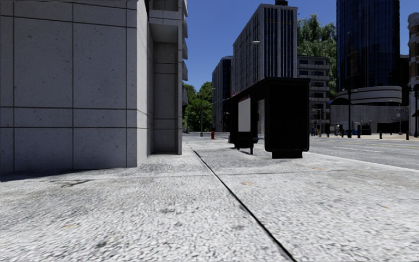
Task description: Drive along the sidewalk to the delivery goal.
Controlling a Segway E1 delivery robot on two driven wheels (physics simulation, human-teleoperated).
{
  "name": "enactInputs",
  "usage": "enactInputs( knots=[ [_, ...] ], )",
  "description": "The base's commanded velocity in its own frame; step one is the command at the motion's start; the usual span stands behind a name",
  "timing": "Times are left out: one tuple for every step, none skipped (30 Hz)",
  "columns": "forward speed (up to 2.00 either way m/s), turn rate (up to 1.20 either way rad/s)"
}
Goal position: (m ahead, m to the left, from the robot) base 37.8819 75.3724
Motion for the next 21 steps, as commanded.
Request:
enactInputs(
  knots=[
    [2.0,-0.01],
    [2.0,-0.01],
    [2.0,-0.02],
    [2.0,-0.03],
    [2.0,-0.04],
    [2.0,-0.04],
    [2.0,-0.06],
    [2.0,-0.07],
    [2.0,-0.04],
    [2.0,-0.04],
    [2.0,0.0],
    [2.0,0.0],
    [2.0,0.0],
    [2.0,0.0],
    [2.0,0.0],
    [2.0,0.0],
    [2.0,0.0],
    [2.0,0.0],
    [2.0,0.0],
    [2.0,0.0],
    [2.0,0.0]
  ],
)
